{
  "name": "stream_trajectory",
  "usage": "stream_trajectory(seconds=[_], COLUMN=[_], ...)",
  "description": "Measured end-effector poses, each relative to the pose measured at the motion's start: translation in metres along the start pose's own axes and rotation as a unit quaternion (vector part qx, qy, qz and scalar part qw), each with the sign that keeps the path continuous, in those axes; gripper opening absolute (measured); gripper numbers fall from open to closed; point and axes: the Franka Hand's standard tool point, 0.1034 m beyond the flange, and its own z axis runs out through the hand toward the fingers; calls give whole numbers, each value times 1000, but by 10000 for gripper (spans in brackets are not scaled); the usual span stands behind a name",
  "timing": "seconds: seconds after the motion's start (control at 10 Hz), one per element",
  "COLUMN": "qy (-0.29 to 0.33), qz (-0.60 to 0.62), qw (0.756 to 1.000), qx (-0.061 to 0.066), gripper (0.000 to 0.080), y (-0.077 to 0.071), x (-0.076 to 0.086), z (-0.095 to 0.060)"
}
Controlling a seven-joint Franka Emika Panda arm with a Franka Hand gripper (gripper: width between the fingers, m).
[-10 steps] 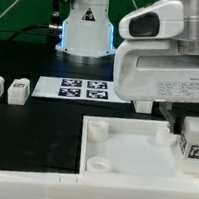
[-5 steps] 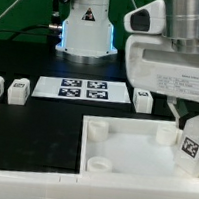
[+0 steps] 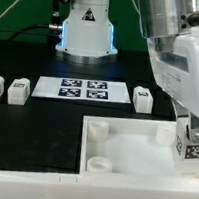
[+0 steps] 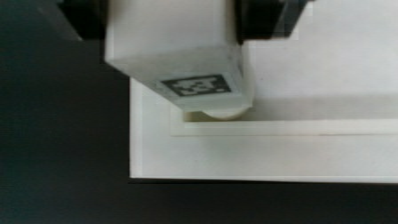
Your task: Assemble one leg
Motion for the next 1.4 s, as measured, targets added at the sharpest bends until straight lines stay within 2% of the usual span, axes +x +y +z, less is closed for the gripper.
stream_trajectory(seconds=[0.2,0.3,0.4,0.5,0.6,0.9,1.0,1.3,1.4], qy=[0,-1,2,4,5,5,5,20,20], qz=[-37,-38,-127,-219,-275,-397,-457,-656,-665], qw=[999,999,992,976,961,918,889,754,747], qx=[0,0,-4,-5,-7,-8,-9,-21,-22], gripper=[317,470,470,608,637,649,649,649,649], y=[0,0,1,2,3,3,3,-2,-2], x=[0,-1,-1,-5,-11,-9,-8,-7,-7], z=[0,1,1,1,2,2,3,5,6])
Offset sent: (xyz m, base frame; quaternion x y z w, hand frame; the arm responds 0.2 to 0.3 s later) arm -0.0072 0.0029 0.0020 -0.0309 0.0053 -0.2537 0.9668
